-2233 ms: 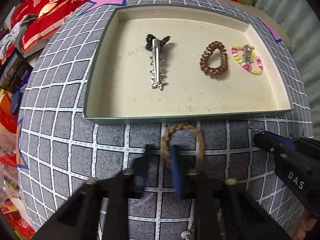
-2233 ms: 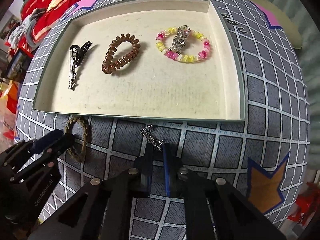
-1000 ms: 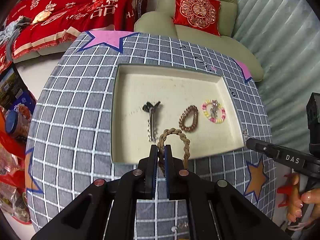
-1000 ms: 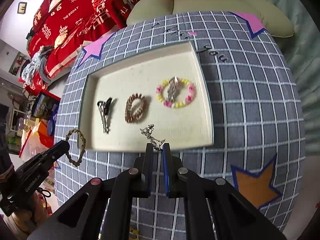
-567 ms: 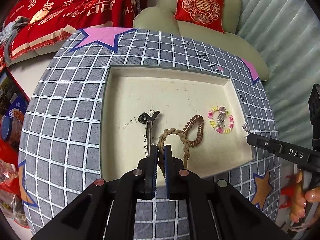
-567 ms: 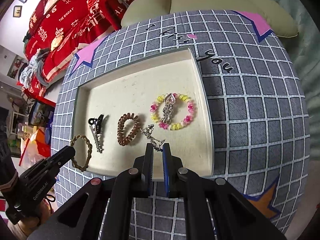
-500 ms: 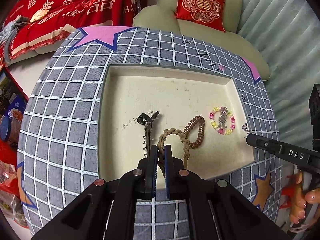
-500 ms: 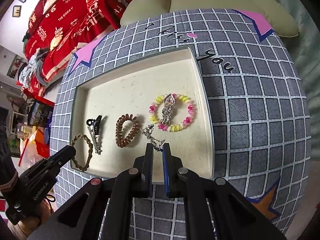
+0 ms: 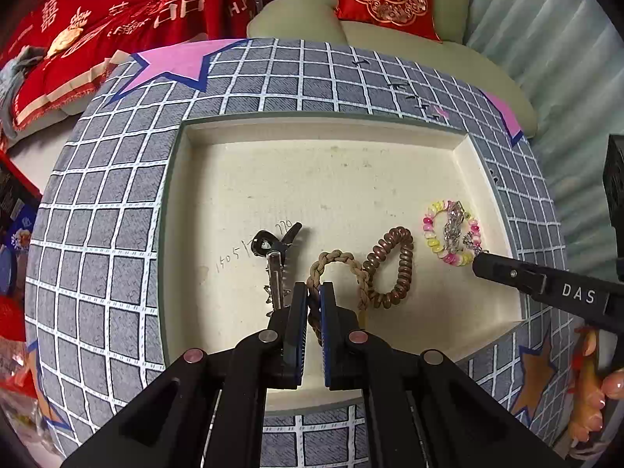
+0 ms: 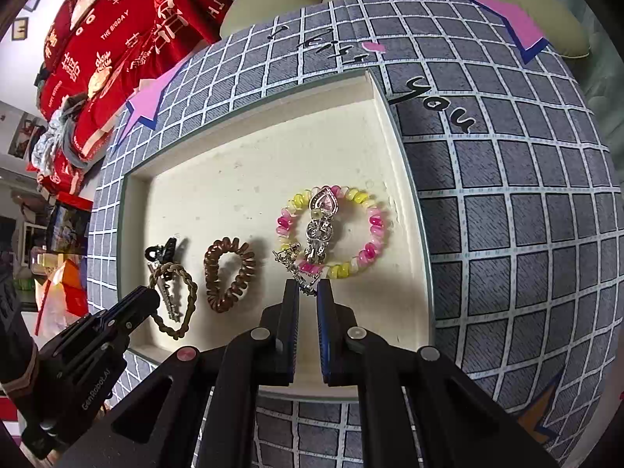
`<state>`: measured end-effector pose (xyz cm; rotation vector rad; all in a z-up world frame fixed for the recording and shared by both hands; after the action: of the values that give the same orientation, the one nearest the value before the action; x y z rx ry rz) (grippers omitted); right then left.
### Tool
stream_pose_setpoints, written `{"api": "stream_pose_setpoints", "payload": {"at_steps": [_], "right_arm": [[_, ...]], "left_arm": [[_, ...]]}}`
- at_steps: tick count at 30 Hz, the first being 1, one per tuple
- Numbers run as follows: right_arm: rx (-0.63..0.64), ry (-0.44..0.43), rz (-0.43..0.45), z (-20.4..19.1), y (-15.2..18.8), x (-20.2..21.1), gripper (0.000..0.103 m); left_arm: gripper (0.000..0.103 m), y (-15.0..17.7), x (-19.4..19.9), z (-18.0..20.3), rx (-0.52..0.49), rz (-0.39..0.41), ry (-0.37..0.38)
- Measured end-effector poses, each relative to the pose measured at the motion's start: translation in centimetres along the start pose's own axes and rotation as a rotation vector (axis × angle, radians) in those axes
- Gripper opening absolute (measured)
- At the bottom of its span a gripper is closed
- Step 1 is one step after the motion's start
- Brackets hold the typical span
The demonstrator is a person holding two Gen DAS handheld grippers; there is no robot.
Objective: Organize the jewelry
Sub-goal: 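Lower the braided bracelet and silver charm into the tray and open both tools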
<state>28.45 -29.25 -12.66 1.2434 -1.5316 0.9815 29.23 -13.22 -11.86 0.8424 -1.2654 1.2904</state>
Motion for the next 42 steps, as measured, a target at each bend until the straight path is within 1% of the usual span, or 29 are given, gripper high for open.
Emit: {"api": "stream_pose_setpoints", "payload": {"at_steps": [10, 15, 21, 23, 25, 26, 32, 34, 36, 39, 41, 42], "right_arm": [[-0.012, -0.001, -0.034, 0.3, -0.3, -2.0, 0.01], [-0.02, 0.002, -0.046, 0.6, -0.2, -2.5, 0.01], [-0.016, -0.007, -0.05, 0.7, -0.2, -2.6, 0.012], [-0.02, -0.009, -0.052, 0.8, -0.1, -2.5, 0.02], [-0.028, -0.024, -0.047, 0.8, 0.0, -2.2, 0.043], [-0.032, -0.031, -0.043, 0.8, 0.1, -2.1, 0.047], [-0.054, -0.077, -0.014, 0.3, 0.0, -0.7, 0.049], [-0.059, -0.087, -0.003, 0.1, 0.0, -0.2, 0.054], [-0.063, -0.099, 0.011, -0.2, 0.0, 0.3, 0.056], [-0.064, -0.11, 0.029, -0.7, 0.0, 1.1, 0.057], [-0.062, -0.113, 0.04, -0.9, 0.0, 1.6, 0.061], [-0.061, -0.117, 0.047, -1.1, 0.1, 1.9, 0.065]], "left_arm": [[0.016, 0.2, -1.6, 0.3, -0.037, -0.03, -0.063], [0.016, 0.4, -2.6, 0.2, -0.043, -0.065, -0.1], [0.016, 0.7, -2.8, 0.0, -0.041, -0.082, -0.114], [0.016, 0.7, -2.5, 0.0, -0.043, -0.077, -0.117], [0.016, 0.7, -2.1, 0.1, -0.046, -0.072, -0.118], [0.016, 0.7, -1.9, 0.2, -0.048, -0.07, -0.116], [0.016, 0.6, -1.1, 0.2, -0.048, -0.061, -0.115], [0.016, 0.6, -0.9, 0.1, -0.047, -0.06, -0.118], [0.016, 0.7, -0.6, 0.0, -0.046, -0.058, -0.125], [0.016, 0.7, -0.2, -0.3, -0.041, -0.055, -0.125], [0.016, 0.7, 0.1, -0.4, -0.037, -0.051, -0.121], [0.016, 0.7, 0.3, -0.5, -0.036, -0.047, -0.118]]}}
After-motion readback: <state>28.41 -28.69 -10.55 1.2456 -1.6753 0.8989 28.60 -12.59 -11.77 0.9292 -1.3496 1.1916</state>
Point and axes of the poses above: each gripper's, at about its wrist camera, not at the fingertips, and x roughly against the way its jaws point, z to its right, y to its underside, the point moved 6 cm from there along -x, roughly the way its jaws point, and after that the axes turned 9 degrees about -z, right-handed, at the moved point
